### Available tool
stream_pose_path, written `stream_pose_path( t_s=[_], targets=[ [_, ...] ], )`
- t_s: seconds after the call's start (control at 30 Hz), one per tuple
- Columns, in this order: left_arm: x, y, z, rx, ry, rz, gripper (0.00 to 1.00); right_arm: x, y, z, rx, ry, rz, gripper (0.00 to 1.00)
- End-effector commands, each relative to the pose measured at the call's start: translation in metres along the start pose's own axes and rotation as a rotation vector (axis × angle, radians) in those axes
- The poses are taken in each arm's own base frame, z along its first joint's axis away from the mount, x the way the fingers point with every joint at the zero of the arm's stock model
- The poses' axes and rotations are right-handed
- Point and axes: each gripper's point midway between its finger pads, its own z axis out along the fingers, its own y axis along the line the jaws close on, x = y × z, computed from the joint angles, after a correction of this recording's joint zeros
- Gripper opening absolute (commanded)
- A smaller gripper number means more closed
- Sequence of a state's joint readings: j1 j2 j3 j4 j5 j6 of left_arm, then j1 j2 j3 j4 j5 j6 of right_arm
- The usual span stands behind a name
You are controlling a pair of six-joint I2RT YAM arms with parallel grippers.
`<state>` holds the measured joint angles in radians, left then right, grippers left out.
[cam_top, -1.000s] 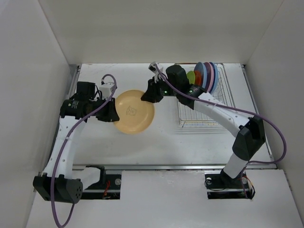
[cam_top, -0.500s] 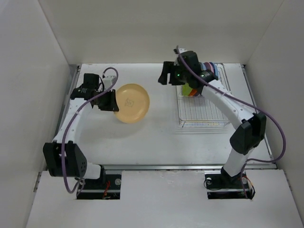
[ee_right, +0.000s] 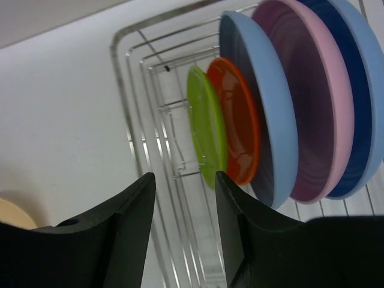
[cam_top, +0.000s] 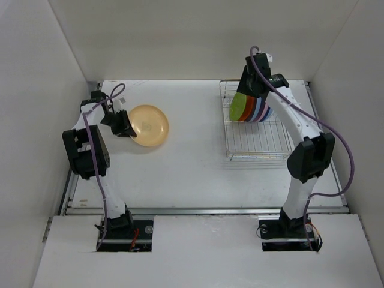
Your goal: Unload the plates from the dish rack
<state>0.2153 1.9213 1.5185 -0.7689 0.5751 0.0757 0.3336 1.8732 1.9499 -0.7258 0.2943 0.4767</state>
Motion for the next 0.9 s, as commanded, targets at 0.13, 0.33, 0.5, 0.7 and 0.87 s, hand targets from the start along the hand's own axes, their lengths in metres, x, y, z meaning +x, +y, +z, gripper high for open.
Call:
stream_pose_path(
  t_s=[0.13,0.33,0.5,0.7,0.87],
  targets=[
    [0.020,0.000,0.003,0.021,0.080,-0.121,0.00,0.021,-0.022,0.033,0.133,0.055,-0.033,0.48],
    [0.021,0.008,0.006,-0.013,0.089,-0.124,0.30,0.017,-0.039,0.041,0.248,0.018,-0.021,0.51],
    [0.023,0.012,0.009,-0.023,0.106,-0.134,0.52,0.035,-0.042,0.057,0.263,0.067,-0.040,0.60],
    [0.023,0.014,0.003,-0.057,0.097,-0.136,0.53,0.051,-0.025,0.075,0.172,0.114,-0.046,0.49],
    [0.018,0.010,-0.022,-0.118,0.032,-0.089,0.54,0.049,-0.029,0.082,0.199,0.094,-0.048,0.44]
  ],
)
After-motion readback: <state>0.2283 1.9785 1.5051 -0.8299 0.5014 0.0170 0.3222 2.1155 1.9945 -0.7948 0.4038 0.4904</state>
